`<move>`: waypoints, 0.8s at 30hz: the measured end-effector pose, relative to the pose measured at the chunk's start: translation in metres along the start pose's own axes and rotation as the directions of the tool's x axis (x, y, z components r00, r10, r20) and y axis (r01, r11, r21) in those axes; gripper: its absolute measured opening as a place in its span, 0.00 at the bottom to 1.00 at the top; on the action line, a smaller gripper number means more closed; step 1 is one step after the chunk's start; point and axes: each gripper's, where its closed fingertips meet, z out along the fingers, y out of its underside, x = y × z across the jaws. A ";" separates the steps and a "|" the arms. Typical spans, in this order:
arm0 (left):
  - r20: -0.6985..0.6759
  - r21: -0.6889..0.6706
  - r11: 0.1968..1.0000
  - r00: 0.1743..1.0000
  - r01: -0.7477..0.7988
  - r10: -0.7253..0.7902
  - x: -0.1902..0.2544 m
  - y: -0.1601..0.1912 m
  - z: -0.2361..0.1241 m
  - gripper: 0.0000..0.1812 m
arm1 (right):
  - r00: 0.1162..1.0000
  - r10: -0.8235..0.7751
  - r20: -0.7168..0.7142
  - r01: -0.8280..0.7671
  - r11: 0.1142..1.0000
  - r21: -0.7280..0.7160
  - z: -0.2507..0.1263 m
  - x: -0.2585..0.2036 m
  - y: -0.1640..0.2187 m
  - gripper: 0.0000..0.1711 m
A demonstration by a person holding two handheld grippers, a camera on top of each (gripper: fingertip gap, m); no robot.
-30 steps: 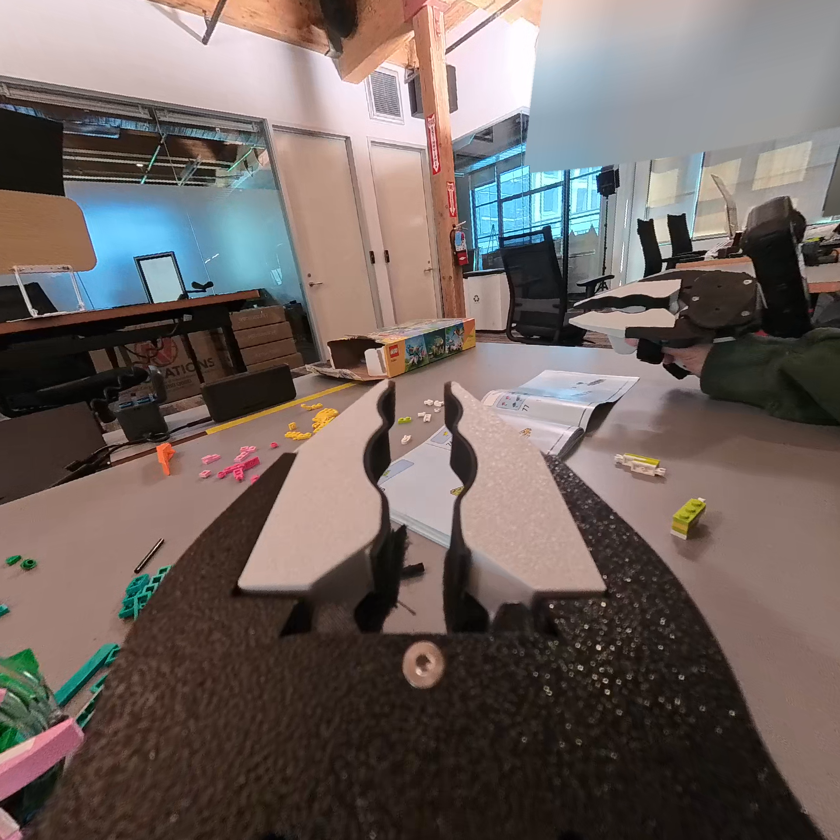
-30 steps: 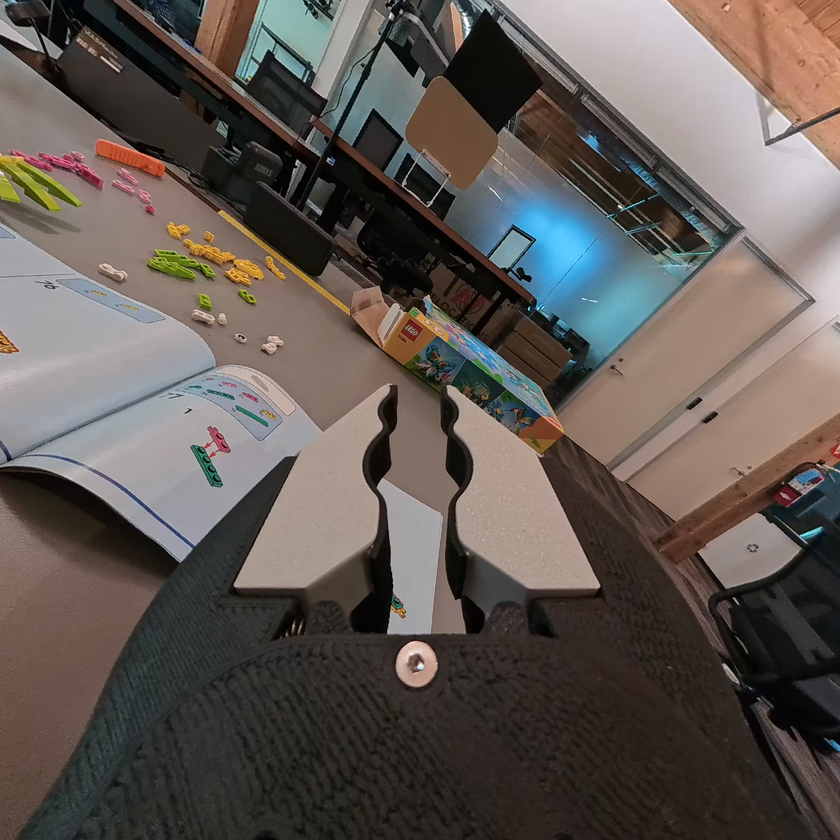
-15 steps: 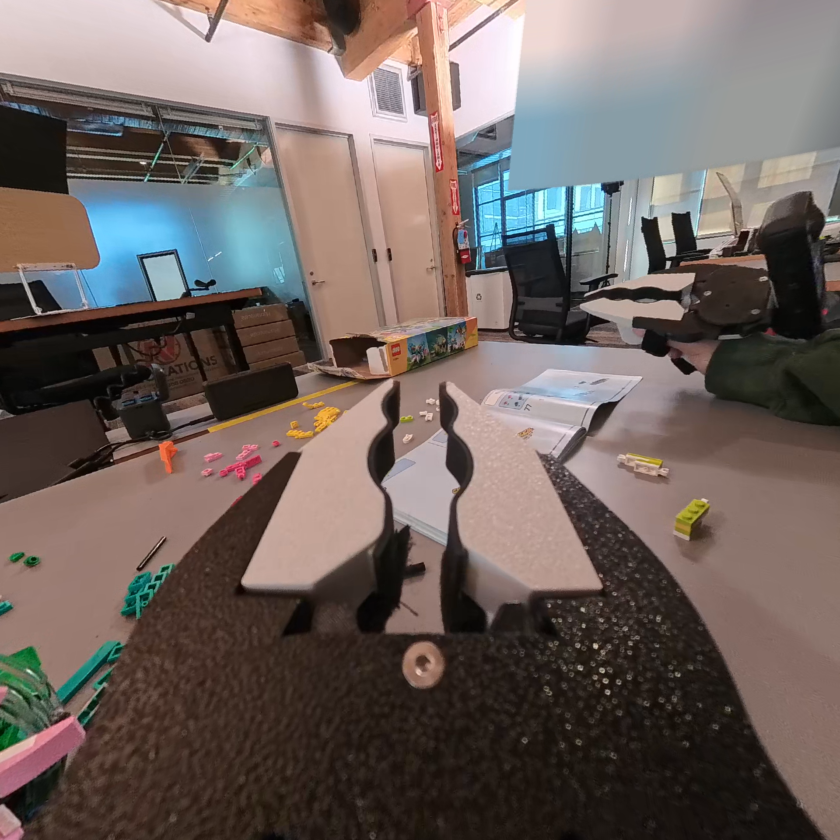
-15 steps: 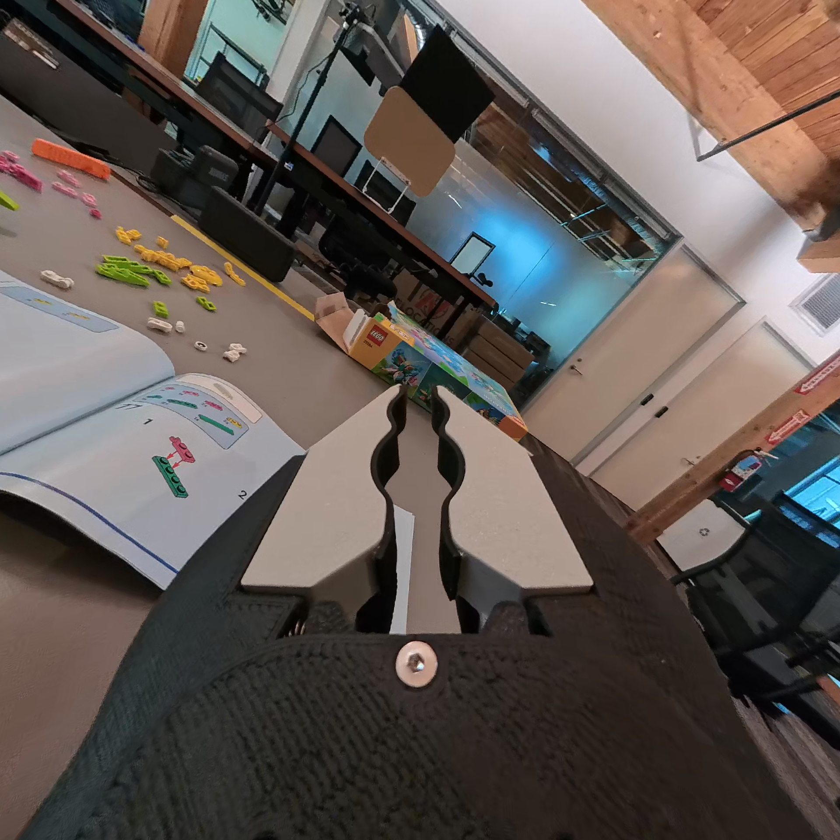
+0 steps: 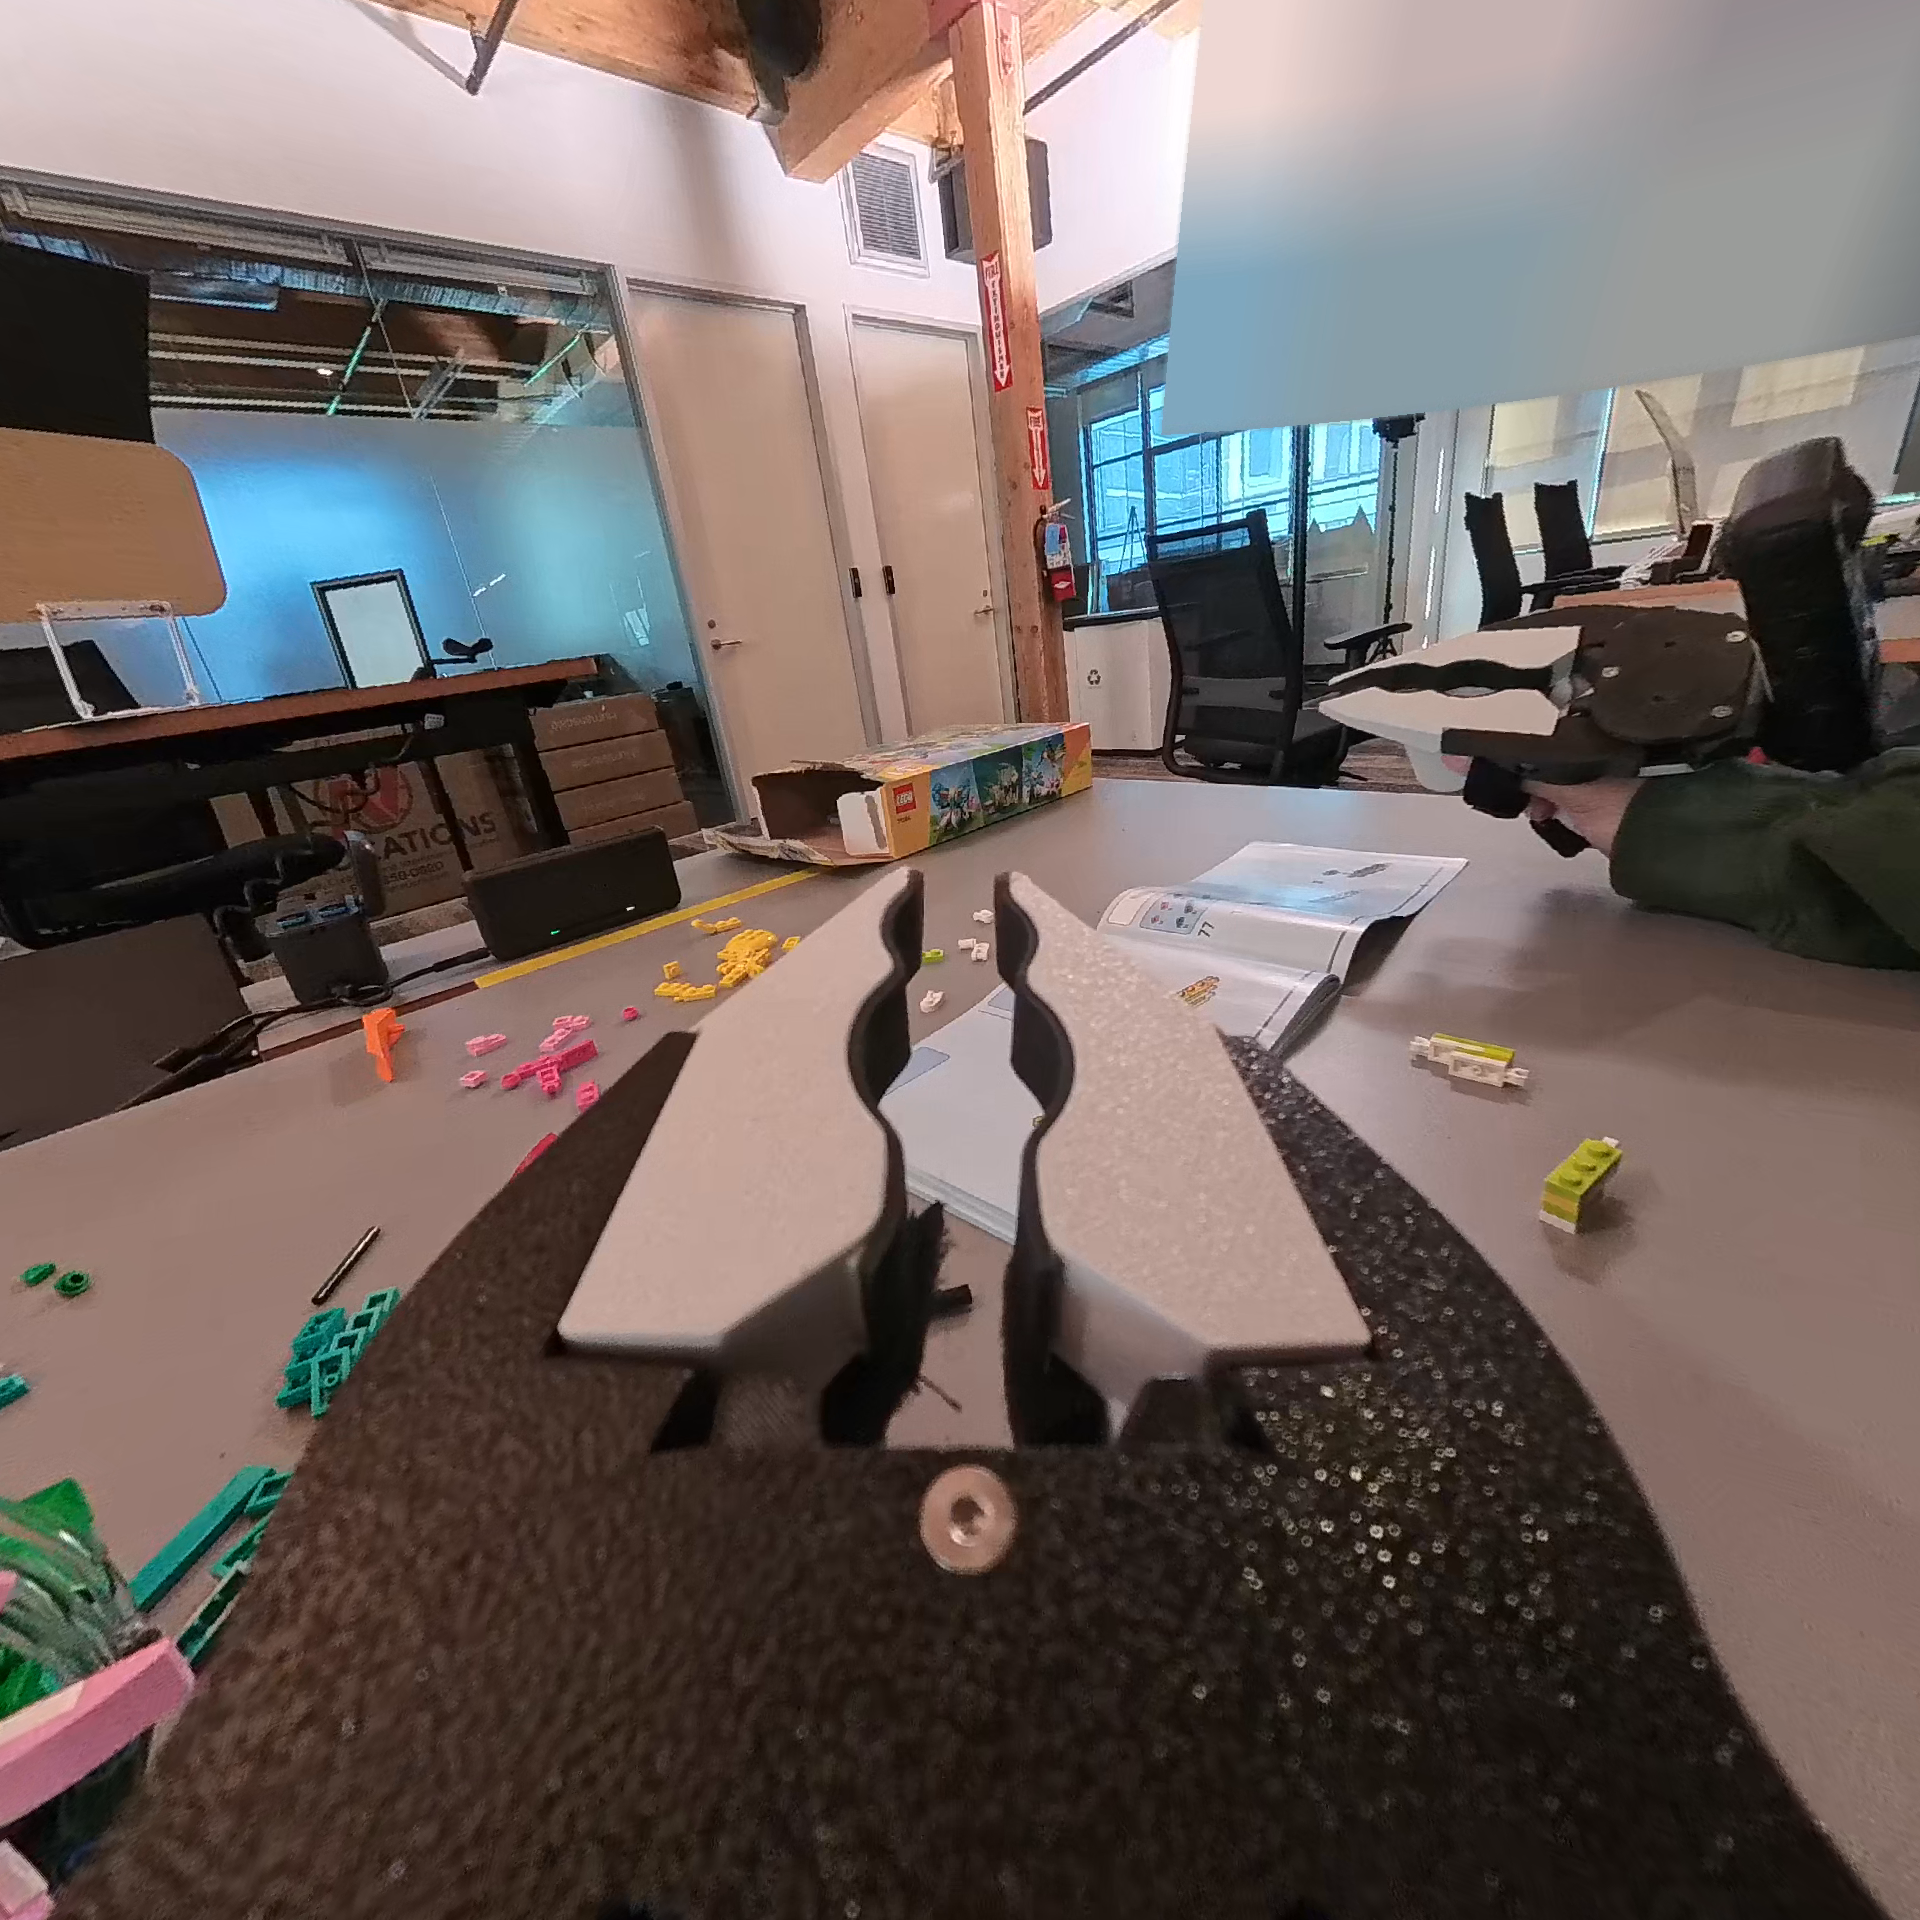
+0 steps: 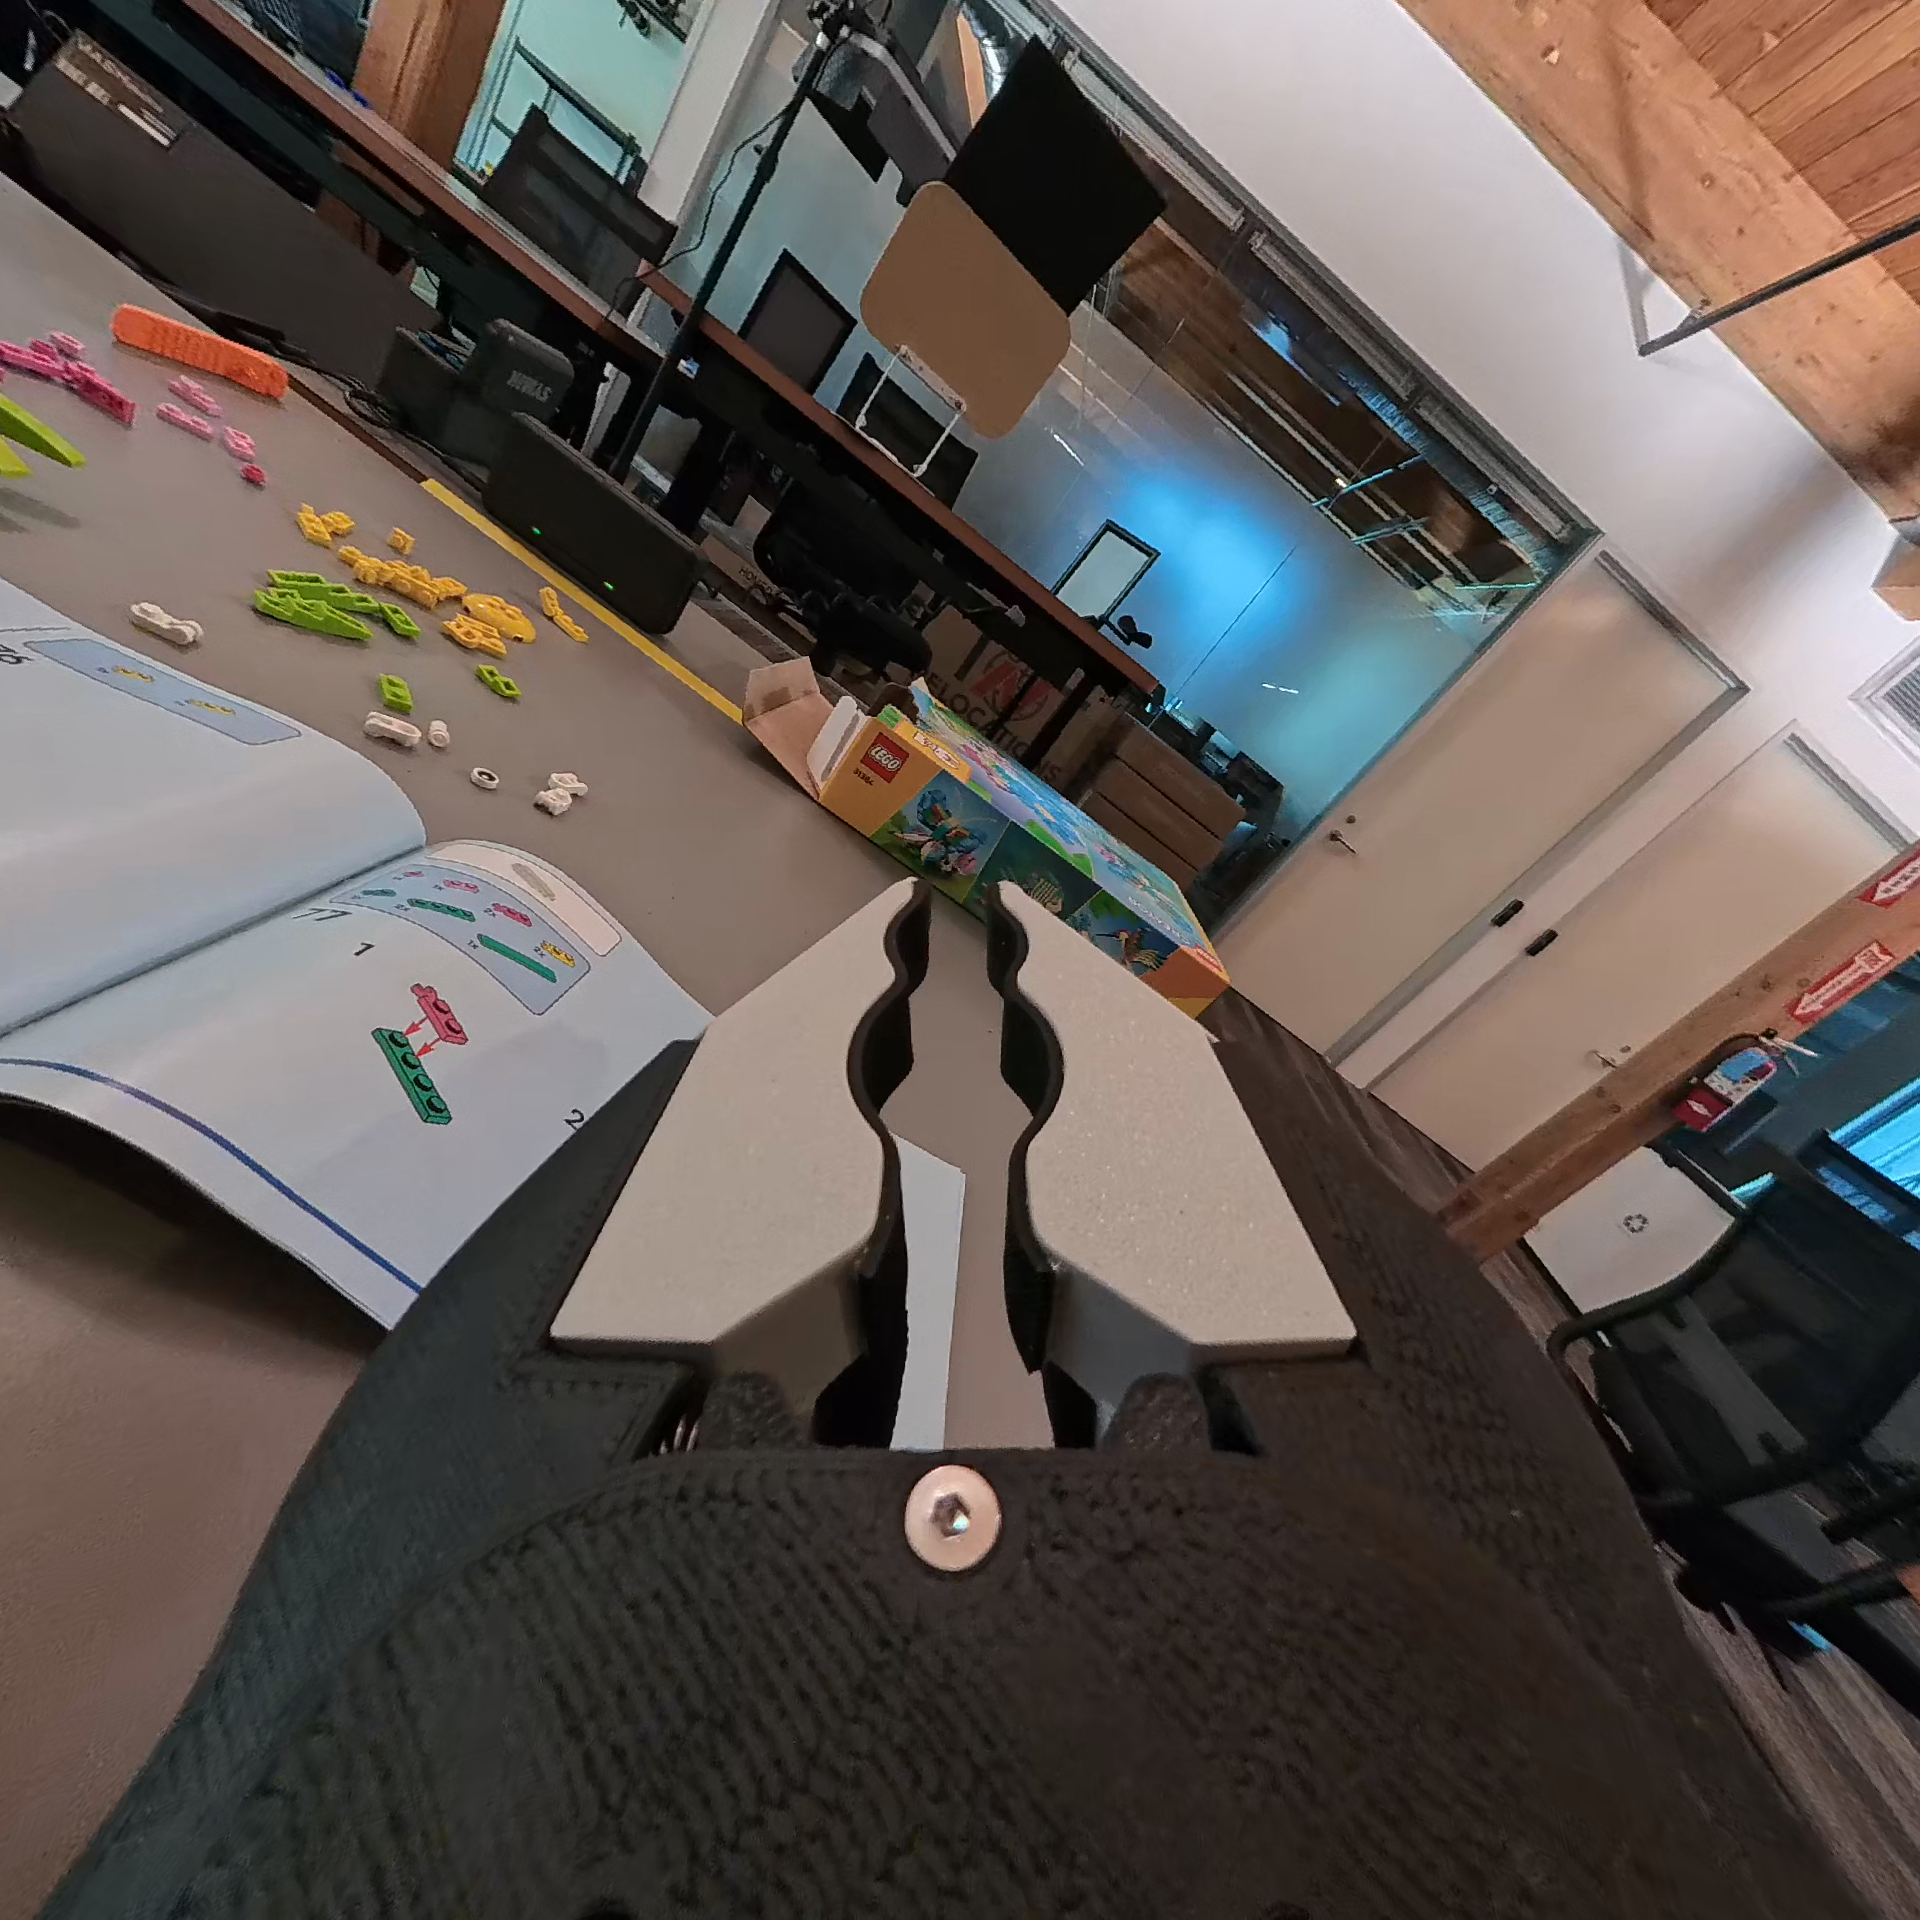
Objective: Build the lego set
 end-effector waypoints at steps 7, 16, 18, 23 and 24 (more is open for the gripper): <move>0.001 0.000 1.000 1.000 0.000 0.000 0.000 0.000 0.000 0.06 | 1.000 -0.003 0.007 0.003 1.000 -0.004 0.001 -0.001 0.001 0.05; -0.003 -0.003 1.000 1.000 0.000 0.000 0.000 0.000 0.000 0.05 | 1.000 -0.004 0.015 0.004 1.000 -0.009 0.001 -0.003 0.001 0.05; -0.004 -0.003 1.000 1.000 -0.002 0.002 0.001 0.000 0.000 0.05 | 1.000 -0.004 0.017 0.005 1.000 -0.010 0.002 -0.003 0.001 0.05; -0.004 -0.002 1.000 1.000 -0.002 0.002 0.001 0.000 0.000 0.04 | 1.000 -0.006 0.019 0.006 1.000 -0.010 0.002 -0.003 0.001 0.05; -0.005 -0.002 1.000 1.000 -0.002 0.002 0.001 0.000 0.000 0.05 | 1.000 -0.006 0.019 0.006 1.000 -0.011 0.002 -0.004 0.001 0.05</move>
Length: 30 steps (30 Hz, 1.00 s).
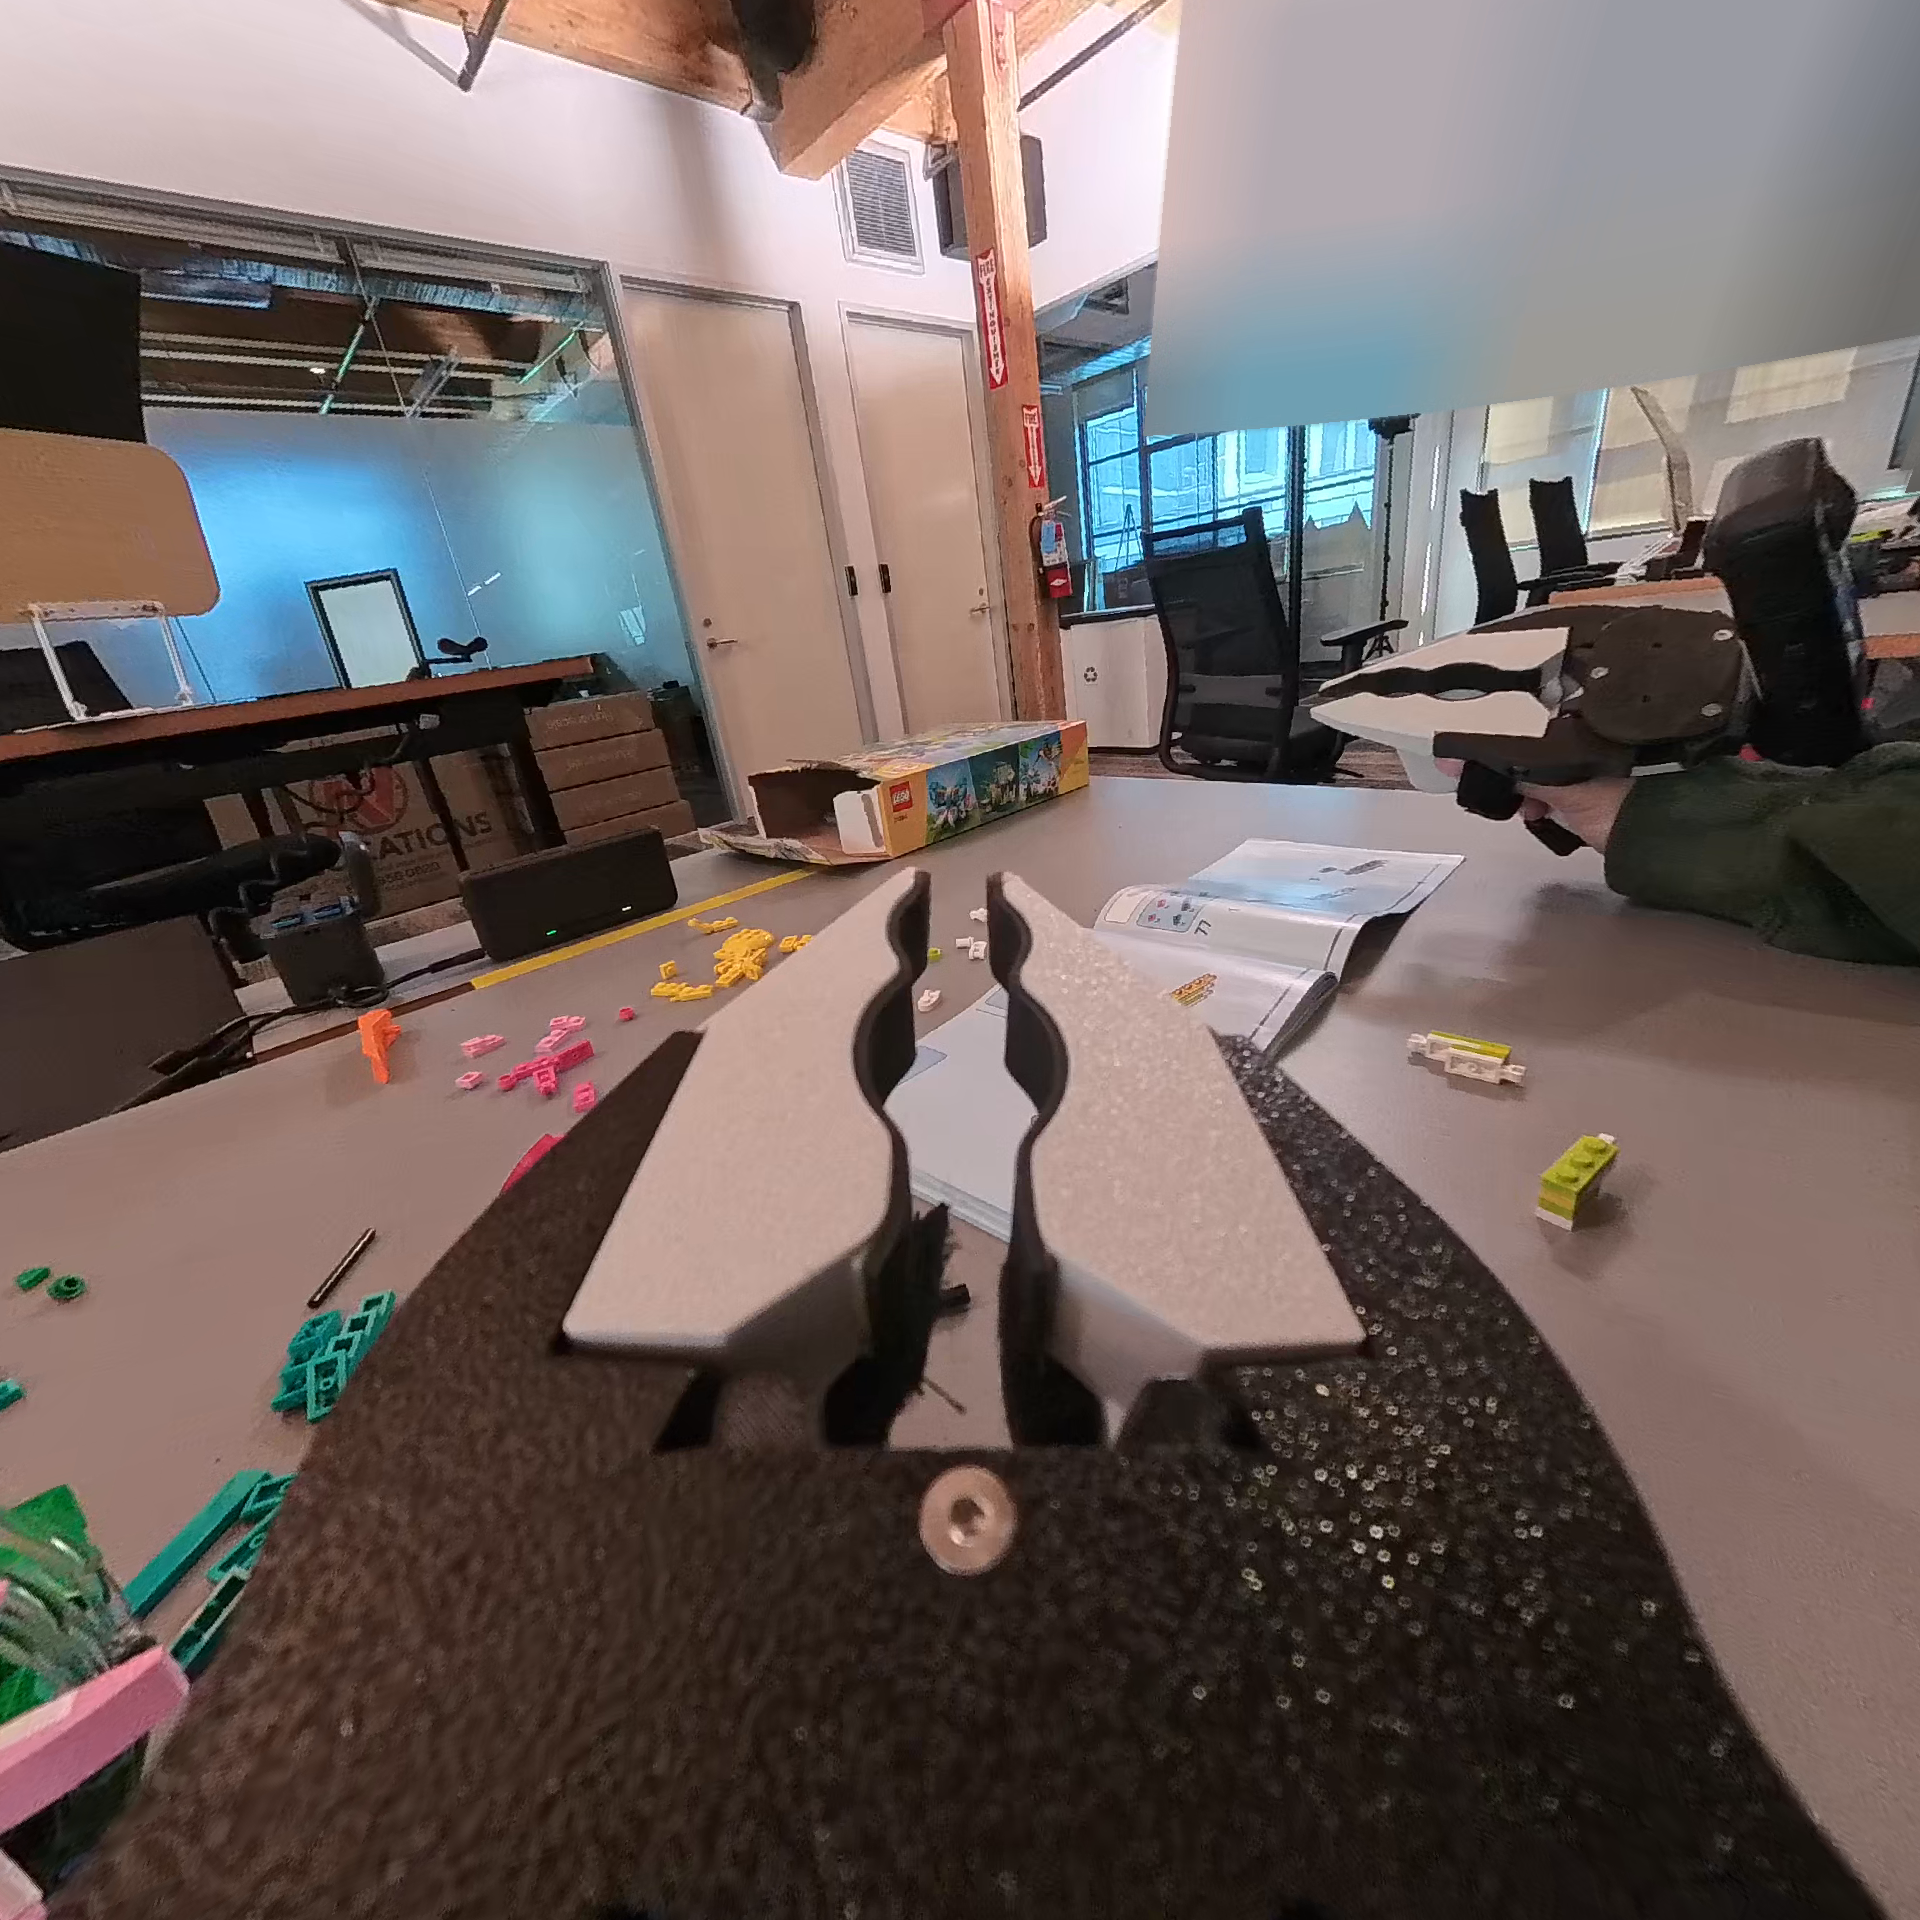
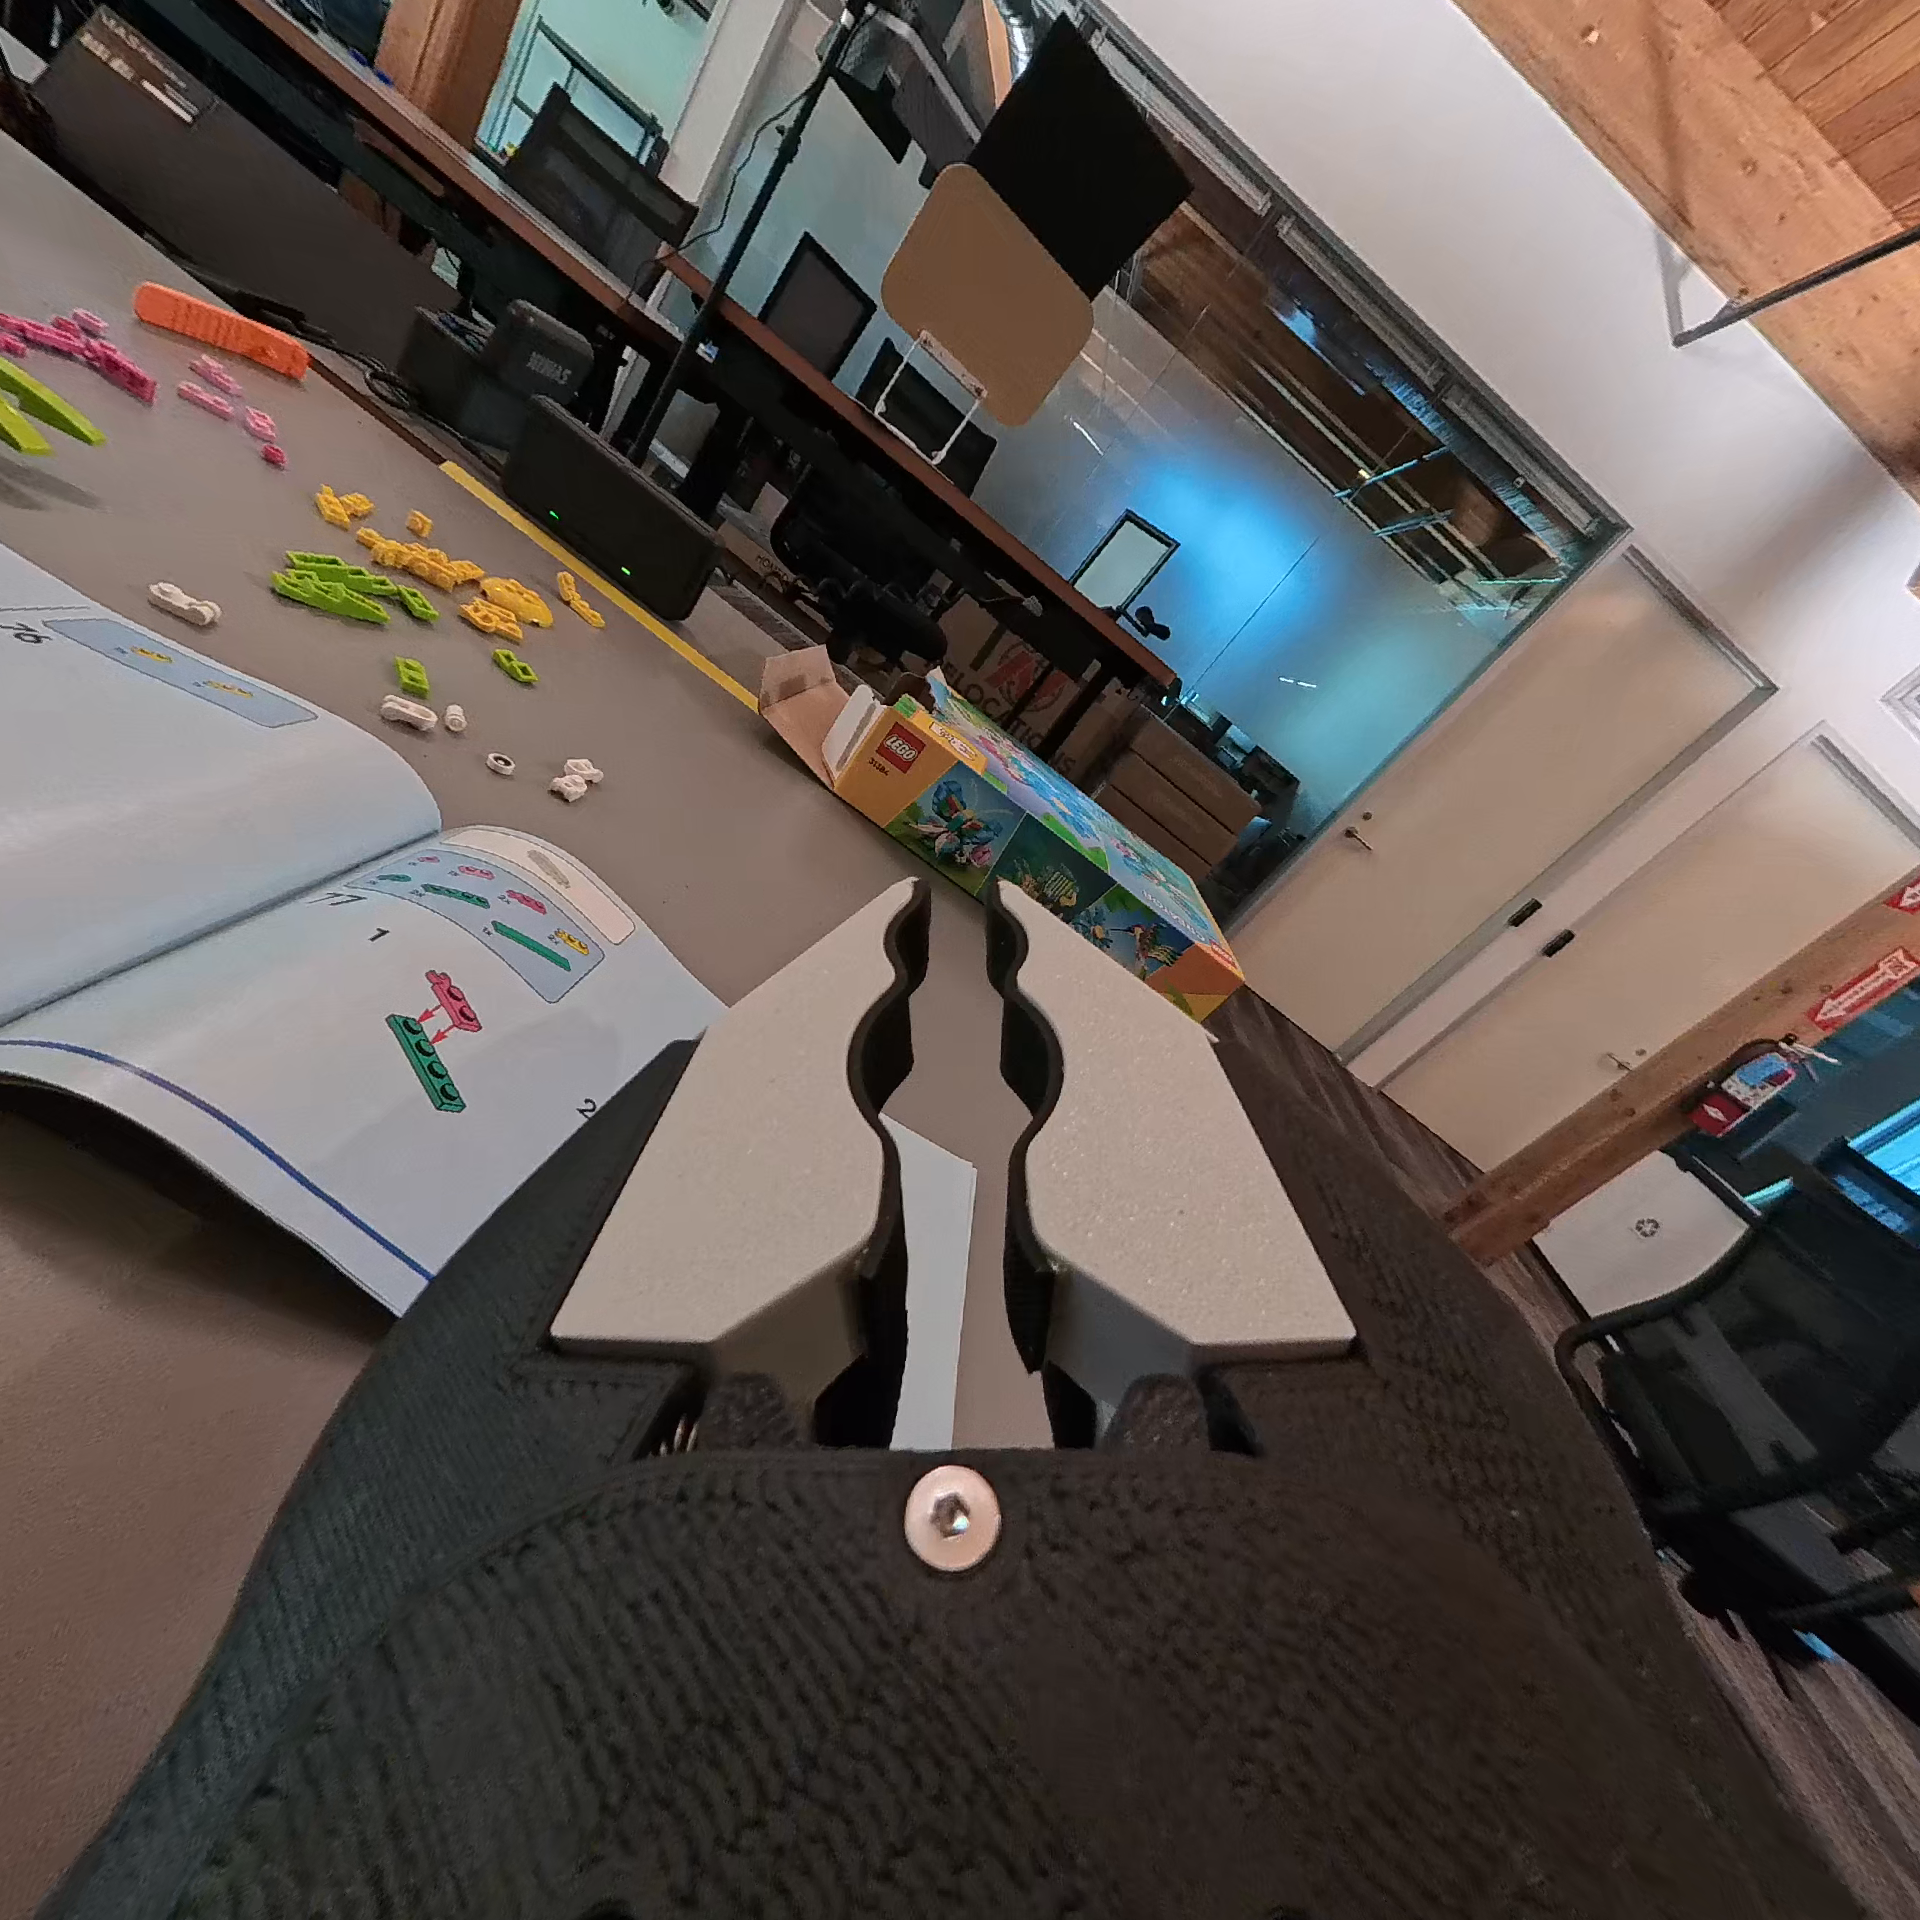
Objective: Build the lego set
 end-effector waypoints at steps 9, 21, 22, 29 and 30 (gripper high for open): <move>-0.014 0.006 1.000 0.999 0.031 -0.030 0.001 -0.001 0.000 0.04 | 1.000 -0.001 0.003 0.001 1.000 -0.002 0.001 -0.001 0.000 0.05; -0.018 -0.002 1.000 1.000 0.015 -0.015 0.003 0.000 0.001 0.04 | 1.000 -0.003 0.004 0.003 1.000 -0.002 0.001 -0.001 0.000 0.05; -0.017 -0.002 1.000 1.000 0.015 -0.015 0.003 0.000 0.001 0.04 | 1.000 -0.003 0.004 0.003 1.000 -0.002 0.001 -0.001 0.000 0.05; -0.010 -0.006 1.000 1.000 0.022 -0.022 0.002 0.001 0.002 0.04 | 0.995 0.061 0.082 -0.061 0.998 -0.013 0.001 -0.013 -0.002 0.05; -0.008 -0.005 1.000 1.000 0.026 -0.026 0.001 0.001 0.003 0.04 | 0.987 0.097 0.130 -0.098 0.995 -0.001 0.000 -0.020 -0.008 0.05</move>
